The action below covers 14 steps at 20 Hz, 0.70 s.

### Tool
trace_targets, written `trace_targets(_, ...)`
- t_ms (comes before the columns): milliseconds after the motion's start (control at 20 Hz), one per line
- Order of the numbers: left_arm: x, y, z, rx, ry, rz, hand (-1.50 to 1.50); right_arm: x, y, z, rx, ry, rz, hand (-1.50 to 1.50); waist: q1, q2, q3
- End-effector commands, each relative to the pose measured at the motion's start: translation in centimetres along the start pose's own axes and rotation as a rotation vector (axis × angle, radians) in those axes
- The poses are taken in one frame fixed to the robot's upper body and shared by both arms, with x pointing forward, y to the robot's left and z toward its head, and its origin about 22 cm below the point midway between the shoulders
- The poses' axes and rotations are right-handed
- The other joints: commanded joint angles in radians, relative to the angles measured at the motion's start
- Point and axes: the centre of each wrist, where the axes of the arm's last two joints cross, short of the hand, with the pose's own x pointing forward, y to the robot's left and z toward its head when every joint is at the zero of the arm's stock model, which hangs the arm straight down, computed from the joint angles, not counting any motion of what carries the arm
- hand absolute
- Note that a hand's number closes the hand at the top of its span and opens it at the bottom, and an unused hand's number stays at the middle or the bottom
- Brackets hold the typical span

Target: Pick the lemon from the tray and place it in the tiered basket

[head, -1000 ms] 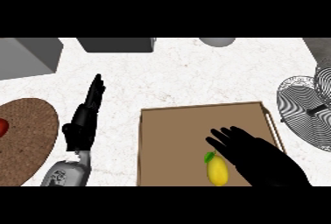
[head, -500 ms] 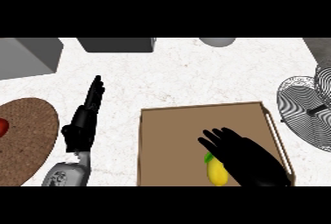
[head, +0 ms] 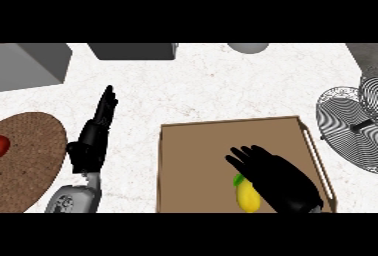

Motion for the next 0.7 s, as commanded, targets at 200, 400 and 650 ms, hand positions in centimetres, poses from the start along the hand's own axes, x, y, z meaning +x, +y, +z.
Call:
trace_targets(200, 0.5, 0.4, 0.4, -0.012, -0.006, -0.003, 0.00, 0.8, 2.1, 1.4, 0.006, -0.005, -0.030, -1.50, -0.002, -0.001, 0.000)
trace_targets(400, -0.9, 1.1, 0.3, -0.006, 0.004, -0.009, 0.00, 0.6, 3.2, -1.5, -0.006, -0.021, -0.059, -1.50, 0.001, 0.000, 0.000)
trace_targets(650, 0.4, -0.2, 0.9, 0.005, -0.006, 0.011, 0.00, -0.5, 2.7, -3.9, -0.110, -0.021, -0.071, 1.50, 0.006, 0.000, 0.000)
